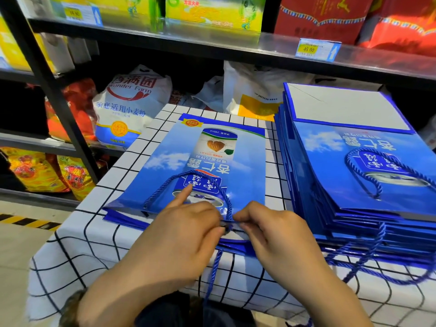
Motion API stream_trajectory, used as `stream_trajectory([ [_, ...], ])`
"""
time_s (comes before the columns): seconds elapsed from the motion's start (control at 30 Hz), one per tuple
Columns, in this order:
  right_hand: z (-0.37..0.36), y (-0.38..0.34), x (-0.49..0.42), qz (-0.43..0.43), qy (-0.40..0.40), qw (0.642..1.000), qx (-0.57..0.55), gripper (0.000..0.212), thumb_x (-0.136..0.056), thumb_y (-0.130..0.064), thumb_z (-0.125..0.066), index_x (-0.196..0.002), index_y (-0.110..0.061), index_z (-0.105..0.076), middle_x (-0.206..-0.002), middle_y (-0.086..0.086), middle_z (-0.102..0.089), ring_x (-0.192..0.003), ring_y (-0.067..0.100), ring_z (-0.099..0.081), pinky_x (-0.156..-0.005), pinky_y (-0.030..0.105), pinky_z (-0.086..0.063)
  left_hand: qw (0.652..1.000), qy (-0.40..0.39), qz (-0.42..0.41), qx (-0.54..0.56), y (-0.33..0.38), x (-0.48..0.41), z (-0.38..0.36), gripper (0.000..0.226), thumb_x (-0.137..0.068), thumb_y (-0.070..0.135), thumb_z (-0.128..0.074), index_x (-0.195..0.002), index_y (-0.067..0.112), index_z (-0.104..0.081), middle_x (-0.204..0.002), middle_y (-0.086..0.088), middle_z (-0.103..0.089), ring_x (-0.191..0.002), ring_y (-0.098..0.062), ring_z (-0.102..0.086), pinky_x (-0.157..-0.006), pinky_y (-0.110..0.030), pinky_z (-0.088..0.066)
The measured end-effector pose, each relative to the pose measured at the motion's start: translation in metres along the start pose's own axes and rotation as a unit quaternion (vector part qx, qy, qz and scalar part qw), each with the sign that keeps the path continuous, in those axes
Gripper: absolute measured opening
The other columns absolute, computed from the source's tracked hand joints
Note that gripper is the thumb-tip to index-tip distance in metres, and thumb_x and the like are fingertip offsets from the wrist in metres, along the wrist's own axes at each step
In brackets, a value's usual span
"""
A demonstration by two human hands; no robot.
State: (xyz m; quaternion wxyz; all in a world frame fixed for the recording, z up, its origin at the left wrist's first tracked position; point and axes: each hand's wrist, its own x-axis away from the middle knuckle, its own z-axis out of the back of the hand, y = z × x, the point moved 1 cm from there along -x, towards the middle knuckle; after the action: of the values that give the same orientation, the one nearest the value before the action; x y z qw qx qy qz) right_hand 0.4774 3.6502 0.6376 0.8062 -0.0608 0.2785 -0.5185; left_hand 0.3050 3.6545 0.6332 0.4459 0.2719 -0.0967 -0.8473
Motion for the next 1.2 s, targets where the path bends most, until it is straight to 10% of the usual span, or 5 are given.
stream_trajectory([
  [0.17,-0.003,0.0,0.009,-0.039,-0.031,0.995,-0.081,0.019,-0.077,-0.041,-0.048,-0.095,-0.036,-0.046,-0.082,-0.015,-0.065,-0.065,0.01,-0.058,-0.06,0.033,-0.05,0.959,0.01,0.206,0.196,0.006,-0.013,0.006,0.033,-0.07,0.058,-0.045,-0.078,0.027,-0.052,-0.067,0.007,-0.066,-0.07,-0.009,-0.062,-0.076,-0.039,-0.05],
  [0.53,-0.008,0.003,0.015,-0.04,0.0,0.994,-0.103,0.029,-0.073,-0.051,-0.044,-0.1,-0.043,-0.049,-0.096,-0.021,-0.061,-0.064,0.002,-0.055,-0.059,0.031,-0.051,0.959,-0.047,0.245,0.133,0.009,-0.042,-0.01,0.023,-0.076,0.026,-0.067,-0.073,0.029,-0.044,-0.061,0.01,-0.059,-0.068,-0.012,-0.055,-0.069,-0.034,-0.046],
  [0.7,-0.006,0.004,0.015,-0.033,-0.017,0.994,-0.104,0.028,-0.075,-0.051,-0.042,-0.099,-0.04,-0.051,-0.085,-0.017,-0.068,-0.08,0.002,-0.064,-0.067,0.033,-0.054,0.962,0.081,0.237,0.111,0.003,-0.045,-0.003,0.025,-0.081,0.026,-0.064,-0.071,0.029,-0.041,-0.062,0.011,-0.056,-0.073,-0.014,-0.054,-0.064,-0.03,-0.039],
  [1.0,0.002,-0.005,0.011,-0.03,0.149,0.983,0.102,0.031,-0.075,-0.05,-0.049,-0.06,-0.026,-0.061,-0.065,-0.011,-0.056,-0.06,0.01,-0.054,-0.045,0.022,-0.04,0.979,-0.131,0.136,0.078,-0.005,-0.01,0.011,0.06,-0.054,0.072,-0.056,-0.107,0.049,-0.041,-0.102,0.026,-0.06,-0.096,0.004,-0.053,-0.082,-0.024,-0.046],
  [1.2,0.005,-0.013,-0.008,-0.014,0.258,0.966,0.005,0.018,-0.074,-0.031,-0.067,-0.065,-0.016,-0.067,-0.066,-0.004,-0.058,-0.059,0.011,-0.054,-0.058,0.019,-0.041,0.995,-0.007,0.1,0.027,0.002,-0.008,0.006,0.068,-0.063,0.073,-0.041,-0.124,0.044,-0.045,-0.123,0.025,-0.056,-0.111,-0.001,-0.046,-0.087,-0.028,-0.045],
])
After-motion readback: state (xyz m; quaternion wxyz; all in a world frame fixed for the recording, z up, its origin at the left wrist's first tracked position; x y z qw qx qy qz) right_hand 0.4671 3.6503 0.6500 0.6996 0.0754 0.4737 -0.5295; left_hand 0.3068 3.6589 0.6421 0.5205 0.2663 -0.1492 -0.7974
